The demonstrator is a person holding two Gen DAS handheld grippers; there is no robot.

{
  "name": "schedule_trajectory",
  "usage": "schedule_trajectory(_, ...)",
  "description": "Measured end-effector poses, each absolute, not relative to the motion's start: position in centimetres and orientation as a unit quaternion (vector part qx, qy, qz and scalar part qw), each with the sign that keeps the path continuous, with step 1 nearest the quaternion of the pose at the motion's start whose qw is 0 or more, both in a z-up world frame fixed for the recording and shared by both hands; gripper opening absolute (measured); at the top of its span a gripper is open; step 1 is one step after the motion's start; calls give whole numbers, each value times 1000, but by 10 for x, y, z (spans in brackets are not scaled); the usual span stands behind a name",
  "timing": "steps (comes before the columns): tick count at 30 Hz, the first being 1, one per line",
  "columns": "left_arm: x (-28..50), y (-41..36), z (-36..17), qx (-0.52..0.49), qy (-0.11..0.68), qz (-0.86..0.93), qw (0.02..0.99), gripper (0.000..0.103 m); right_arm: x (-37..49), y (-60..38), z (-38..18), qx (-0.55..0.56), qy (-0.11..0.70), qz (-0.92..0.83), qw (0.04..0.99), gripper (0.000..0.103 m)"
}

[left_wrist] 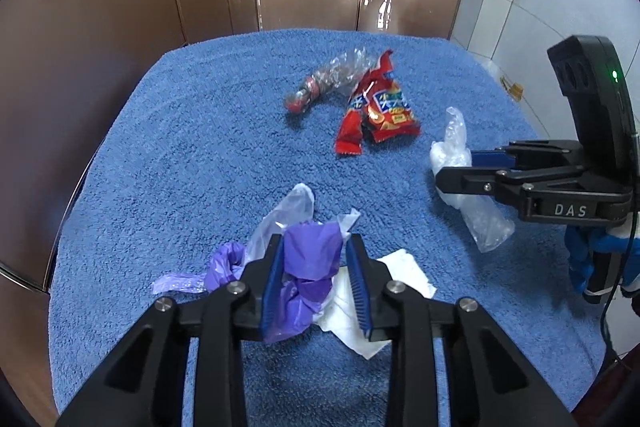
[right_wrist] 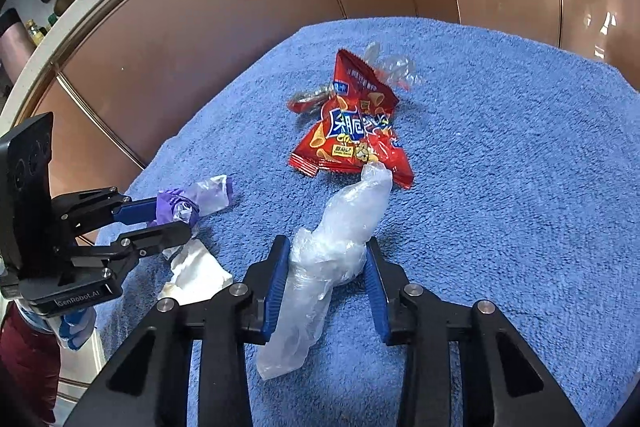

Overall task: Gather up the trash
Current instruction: 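Grasp the purple wrapper with the left tool while the right tool grasps the clear plastic bag, then carry the purple wrapper and plastic bag to the bin and open both tools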

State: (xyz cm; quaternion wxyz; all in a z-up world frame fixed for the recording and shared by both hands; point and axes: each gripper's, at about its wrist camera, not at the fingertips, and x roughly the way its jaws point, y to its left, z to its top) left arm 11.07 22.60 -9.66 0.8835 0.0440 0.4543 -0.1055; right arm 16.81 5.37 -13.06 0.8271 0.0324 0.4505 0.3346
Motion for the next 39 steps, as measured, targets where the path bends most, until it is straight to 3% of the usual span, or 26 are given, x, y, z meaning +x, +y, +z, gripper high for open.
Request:
schedule_trajectory(20, 62, 226, -1, -19, 377, -79, 923, 29, 120, -16, -45, 63, 363, 332, 869, 36)
schedule_trajectory(39, 91, 103, 49, -49, 357, -171, 917, 29, 96, -175, 0, 126, 289, 232, 920, 36)
